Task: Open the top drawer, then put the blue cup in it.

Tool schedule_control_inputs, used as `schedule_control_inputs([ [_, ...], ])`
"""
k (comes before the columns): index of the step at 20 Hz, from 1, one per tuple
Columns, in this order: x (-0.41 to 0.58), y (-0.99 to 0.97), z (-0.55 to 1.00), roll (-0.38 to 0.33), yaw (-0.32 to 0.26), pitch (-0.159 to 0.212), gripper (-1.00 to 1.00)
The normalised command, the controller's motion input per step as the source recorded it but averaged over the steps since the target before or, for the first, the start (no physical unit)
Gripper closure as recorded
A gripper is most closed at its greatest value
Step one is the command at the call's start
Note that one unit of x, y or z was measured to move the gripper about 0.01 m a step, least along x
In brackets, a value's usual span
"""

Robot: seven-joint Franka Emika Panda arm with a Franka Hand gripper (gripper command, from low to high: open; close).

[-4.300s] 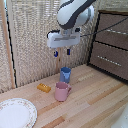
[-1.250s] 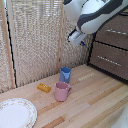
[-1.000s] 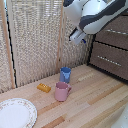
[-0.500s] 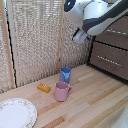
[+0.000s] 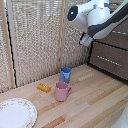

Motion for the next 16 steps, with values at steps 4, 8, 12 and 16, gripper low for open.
schedule_control_inputs([
  [4, -0.288, -0.63, 0.00, -0.249, 0.015, 0.077, -1.00],
  [8, -0.200, -0.74, 0.03, -0.213, 0.014, 0.009, -1.00],
  [12, -0.079, -0.79, 0.05, -0.162, 0.032, 0.000, -1.00],
  [16, 0.000, -0.73, 0.00, -0.085, 0.117, 0.000, -1.00],
])
